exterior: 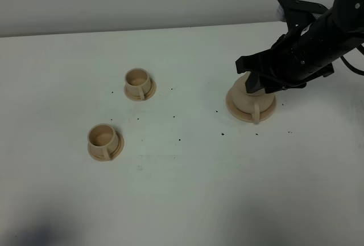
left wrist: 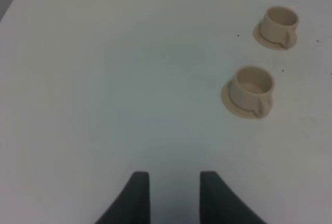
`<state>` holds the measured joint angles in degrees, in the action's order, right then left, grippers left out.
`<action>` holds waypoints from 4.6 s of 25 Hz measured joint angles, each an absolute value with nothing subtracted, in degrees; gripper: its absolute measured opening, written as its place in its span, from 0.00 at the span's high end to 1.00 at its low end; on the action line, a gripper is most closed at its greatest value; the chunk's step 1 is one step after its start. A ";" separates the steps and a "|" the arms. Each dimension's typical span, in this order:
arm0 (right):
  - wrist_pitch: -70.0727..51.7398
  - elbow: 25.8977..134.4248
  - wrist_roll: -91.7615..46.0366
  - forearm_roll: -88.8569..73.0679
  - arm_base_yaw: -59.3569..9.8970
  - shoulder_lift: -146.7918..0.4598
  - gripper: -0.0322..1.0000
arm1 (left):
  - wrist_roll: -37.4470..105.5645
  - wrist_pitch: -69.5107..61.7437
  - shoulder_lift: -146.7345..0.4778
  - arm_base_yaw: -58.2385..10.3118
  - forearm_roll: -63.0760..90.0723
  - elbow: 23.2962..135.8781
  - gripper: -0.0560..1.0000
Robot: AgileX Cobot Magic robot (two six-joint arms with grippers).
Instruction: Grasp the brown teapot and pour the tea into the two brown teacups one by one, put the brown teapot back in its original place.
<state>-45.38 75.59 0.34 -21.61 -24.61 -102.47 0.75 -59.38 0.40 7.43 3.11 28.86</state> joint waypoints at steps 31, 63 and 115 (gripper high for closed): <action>-65.37 98.48 17.29 -7.11 -27.55 -125.74 0.63 | 0.76 -59.38 0.35 7.43 3.06 28.80 0.68; -62.78 98.59 17.51 -5.18 -27.55 -127.31 0.78 | 0.76 -59.38 0.35 7.43 2.95 28.80 0.68; -65.93 101.82 12.70 0.47 -28.81 -125.24 0.84 | 0.76 -59.38 0.35 7.43 2.95 28.80 0.68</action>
<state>-65.93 101.82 12.70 0.47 -28.81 -125.24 0.76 -59.38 0.35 7.43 2.95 28.80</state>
